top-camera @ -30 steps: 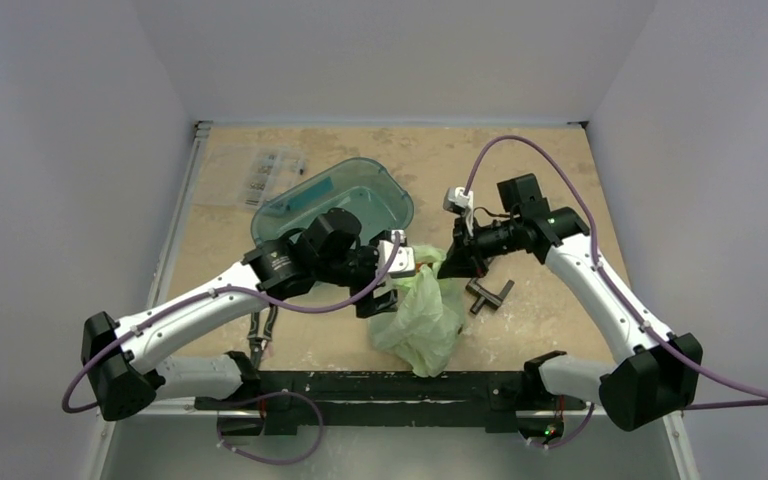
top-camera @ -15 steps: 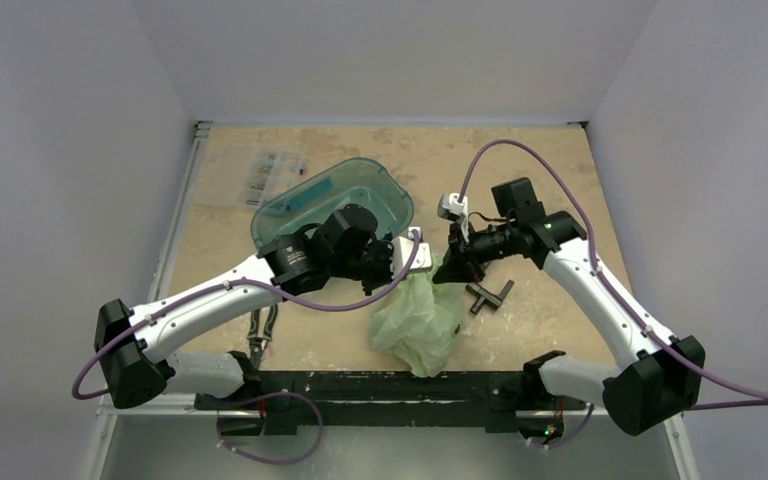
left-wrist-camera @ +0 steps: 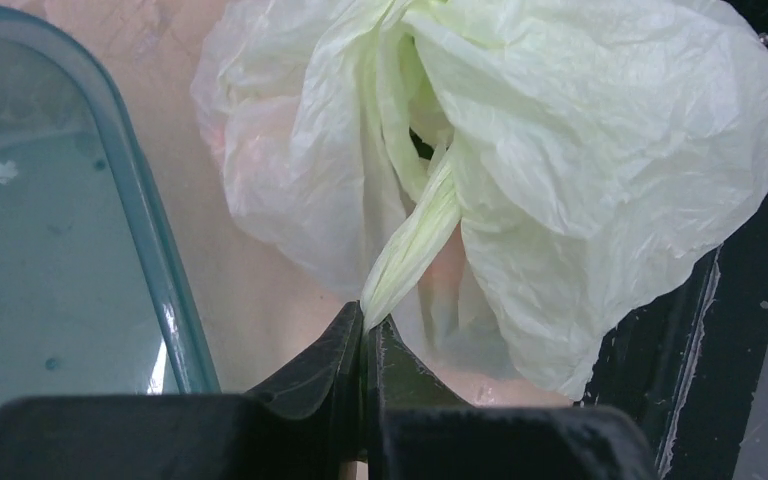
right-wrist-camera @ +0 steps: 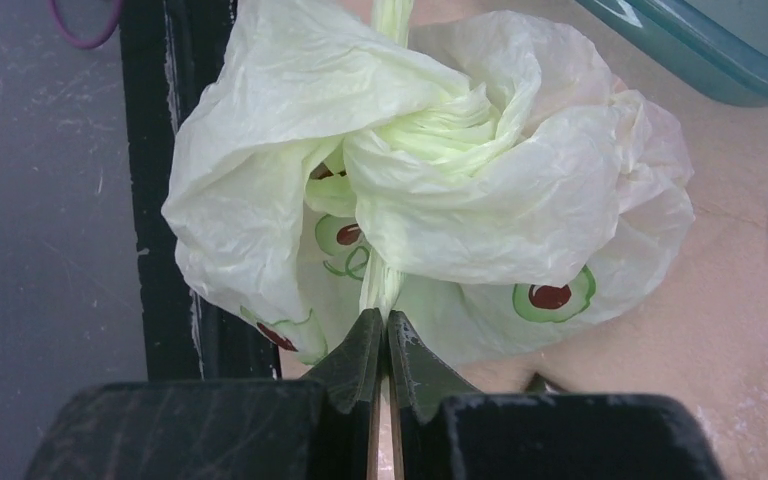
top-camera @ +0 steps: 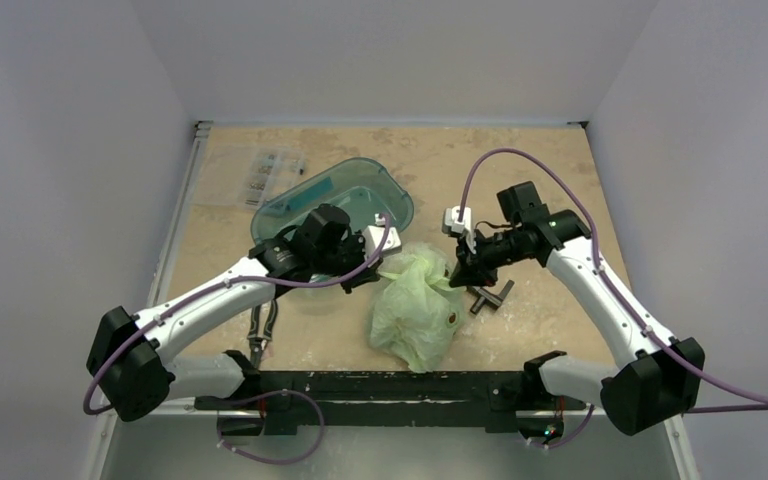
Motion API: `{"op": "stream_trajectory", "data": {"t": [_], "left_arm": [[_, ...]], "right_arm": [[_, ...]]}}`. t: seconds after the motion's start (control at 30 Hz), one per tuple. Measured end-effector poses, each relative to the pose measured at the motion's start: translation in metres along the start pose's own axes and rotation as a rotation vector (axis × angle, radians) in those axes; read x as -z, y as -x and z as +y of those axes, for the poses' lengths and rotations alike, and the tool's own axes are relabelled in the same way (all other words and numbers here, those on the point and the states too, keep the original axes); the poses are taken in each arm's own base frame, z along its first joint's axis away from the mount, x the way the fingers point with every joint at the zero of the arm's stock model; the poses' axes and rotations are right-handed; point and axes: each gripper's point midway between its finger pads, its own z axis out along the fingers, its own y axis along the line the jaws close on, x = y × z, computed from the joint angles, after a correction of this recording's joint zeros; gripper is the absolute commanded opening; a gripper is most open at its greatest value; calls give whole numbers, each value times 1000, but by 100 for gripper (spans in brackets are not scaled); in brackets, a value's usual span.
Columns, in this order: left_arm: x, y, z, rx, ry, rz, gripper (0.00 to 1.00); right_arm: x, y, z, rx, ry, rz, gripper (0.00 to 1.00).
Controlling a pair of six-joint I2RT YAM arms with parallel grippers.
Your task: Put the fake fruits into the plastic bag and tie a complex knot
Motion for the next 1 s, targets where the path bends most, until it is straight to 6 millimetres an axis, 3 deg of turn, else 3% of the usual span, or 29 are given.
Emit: {"op": "stream_trajectory", "data": {"t": [0.33, 0.73, 0.9, 0.97, 1.0], "left_arm": [[10, -12, 9, 30, 37, 5, 0], [38, -28, 27, 67, 135, -8, 0], [34, -52, 22, 38, 115, 31, 0], [34, -53, 21, 21, 107, 33, 0], [34, -51, 21, 8, 102, 27, 0]], "right_arm": [[5, -9, -7, 16, -32, 33, 0], [21, -29, -33, 62, -137, 61, 0], [15, -43, -27, 76, -112, 73, 0], [14, -46, -24, 74, -105, 73, 0], [14, -47, -23, 77, -103, 73, 5]]}}
